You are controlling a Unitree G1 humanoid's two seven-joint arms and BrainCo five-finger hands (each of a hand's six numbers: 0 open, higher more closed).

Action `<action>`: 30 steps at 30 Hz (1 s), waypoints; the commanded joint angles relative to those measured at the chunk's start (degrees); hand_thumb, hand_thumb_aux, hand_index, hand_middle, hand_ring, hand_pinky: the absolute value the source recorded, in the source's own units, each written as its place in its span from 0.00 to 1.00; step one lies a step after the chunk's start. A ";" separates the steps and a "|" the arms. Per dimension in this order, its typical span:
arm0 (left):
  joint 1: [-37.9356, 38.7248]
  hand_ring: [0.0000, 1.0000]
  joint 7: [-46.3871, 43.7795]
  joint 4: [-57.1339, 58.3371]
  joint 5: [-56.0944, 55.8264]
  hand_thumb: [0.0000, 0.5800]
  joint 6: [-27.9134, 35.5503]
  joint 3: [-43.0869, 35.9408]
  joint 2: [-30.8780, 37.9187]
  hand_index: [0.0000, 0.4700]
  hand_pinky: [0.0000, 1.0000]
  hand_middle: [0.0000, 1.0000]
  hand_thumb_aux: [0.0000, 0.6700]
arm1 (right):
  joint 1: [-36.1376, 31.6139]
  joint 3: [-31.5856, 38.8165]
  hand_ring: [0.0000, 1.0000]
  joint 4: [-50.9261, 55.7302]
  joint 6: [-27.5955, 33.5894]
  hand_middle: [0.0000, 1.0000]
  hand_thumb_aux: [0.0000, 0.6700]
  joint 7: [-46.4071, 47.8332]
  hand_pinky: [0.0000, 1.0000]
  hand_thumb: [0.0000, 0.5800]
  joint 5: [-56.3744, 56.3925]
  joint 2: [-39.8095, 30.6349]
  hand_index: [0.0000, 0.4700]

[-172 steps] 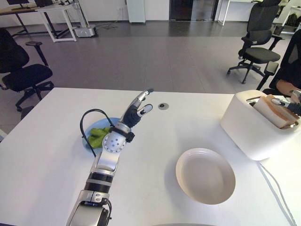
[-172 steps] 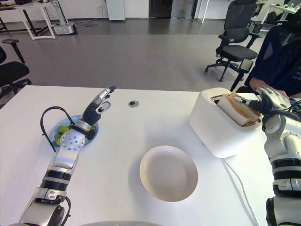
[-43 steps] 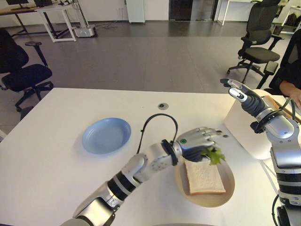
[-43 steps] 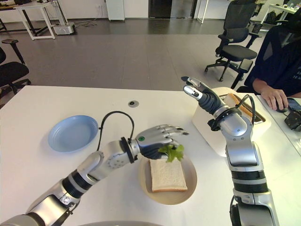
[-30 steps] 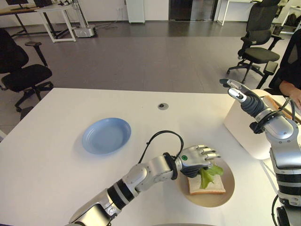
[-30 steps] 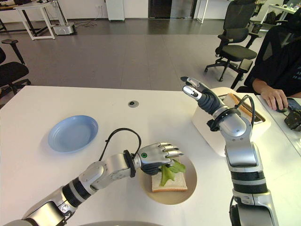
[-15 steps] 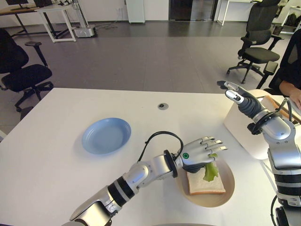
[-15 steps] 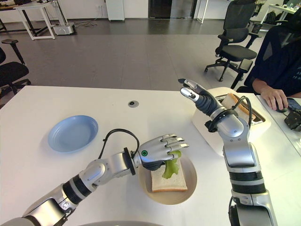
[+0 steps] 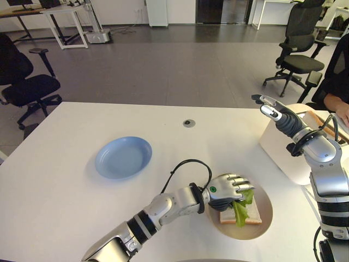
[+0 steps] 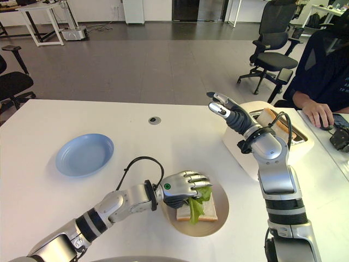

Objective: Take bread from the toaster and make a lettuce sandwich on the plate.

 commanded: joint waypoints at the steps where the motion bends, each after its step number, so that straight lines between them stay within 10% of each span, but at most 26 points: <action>1: 0.32 0.00 -0.47 0.79 1.40 0.26 0.80 -0.23 0.49 0.14 0.00 0.00 0.14 | -0.56 0.35 0.00 0.40 0.19 0.00 0.00 0.51 0.00 0.00 -0.07 0.20 0.00; 2: 0.22 0.00 0.06 0.66 1.64 0.00 0.95 -0.08 0.52 0.00 0.00 0.00 0.00 | -0.63 0.44 0.00 0.43 0.21 0.00 0.00 0.51 0.00 0.00 -0.11 0.27 0.00; 11: 0.39 0.00 3.31 -2.03 -4.37 0.00 -2.04 2.94 -0.72 0.00 0.00 0.00 0.00 | -1.13 0.21 0.00 0.97 0.12 0.00 0.00 0.60 0.00 0.00 -0.04 0.22 0.00; 21: 3.46 0.00 -1.95 -9.97 -36.16 0.00 -2.80 15.44 -5.10 0.00 0.00 0.00 0.00 | -2.27 -2.23 0.00 2.44 -0.23 0.00 0.00 -3.25 0.00 0.00 -1.75 -0.22 0.00; 30: -1.73 0.00 4.08 6.17 -33.46 0.00 5.59 30.45 1.80 0.00 0.00 0.00 0.00 | -0.96 0.94 0.00 9.86 7.72 0.00 0.00 -17.80 0.00 0.00 -37.98 -17.40 0.00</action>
